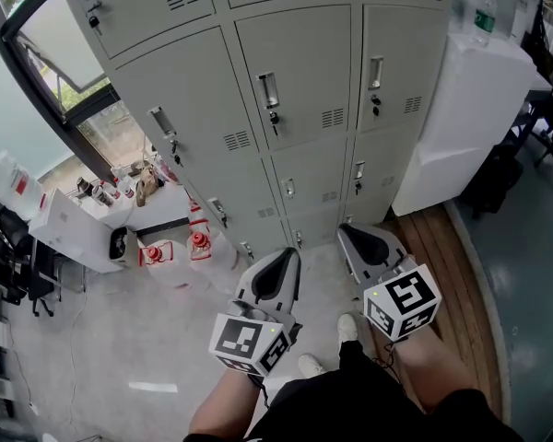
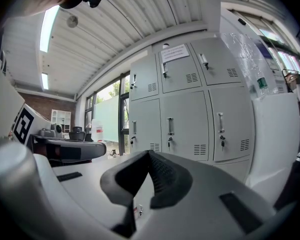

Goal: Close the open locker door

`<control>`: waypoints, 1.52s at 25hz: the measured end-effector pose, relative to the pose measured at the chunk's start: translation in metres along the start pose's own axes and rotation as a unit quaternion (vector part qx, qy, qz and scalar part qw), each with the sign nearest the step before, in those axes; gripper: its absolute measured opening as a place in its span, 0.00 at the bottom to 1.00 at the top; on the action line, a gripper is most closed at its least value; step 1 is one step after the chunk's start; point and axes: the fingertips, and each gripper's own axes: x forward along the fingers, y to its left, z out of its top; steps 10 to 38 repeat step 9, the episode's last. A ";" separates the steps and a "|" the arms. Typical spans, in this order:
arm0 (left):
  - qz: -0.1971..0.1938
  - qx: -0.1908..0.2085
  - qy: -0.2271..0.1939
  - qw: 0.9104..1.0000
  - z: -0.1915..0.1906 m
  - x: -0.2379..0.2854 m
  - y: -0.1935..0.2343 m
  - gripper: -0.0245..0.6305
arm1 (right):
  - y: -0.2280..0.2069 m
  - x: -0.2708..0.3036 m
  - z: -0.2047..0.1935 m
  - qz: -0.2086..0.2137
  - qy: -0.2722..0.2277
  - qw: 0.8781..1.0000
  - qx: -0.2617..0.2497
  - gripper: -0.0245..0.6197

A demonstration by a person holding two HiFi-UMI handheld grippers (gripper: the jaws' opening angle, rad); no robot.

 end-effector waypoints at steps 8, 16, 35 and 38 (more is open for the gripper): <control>-0.002 0.001 0.001 1.000 0.000 -0.011 0.005 0.06 | 0.011 0.001 0.000 -0.002 0.000 1.000 0.000 0.12; -0.002 0.000 0.001 1.000 0.000 -0.013 0.006 0.06 | 0.013 0.002 0.000 -0.002 -0.001 1.000 0.001 0.12; -0.002 0.000 0.001 1.000 0.000 -0.013 0.006 0.06 | 0.013 0.002 0.000 -0.002 -0.001 1.000 0.001 0.12; -0.002 0.000 0.001 1.000 0.000 -0.013 0.006 0.06 | 0.013 0.002 0.000 -0.002 -0.001 1.000 0.001 0.12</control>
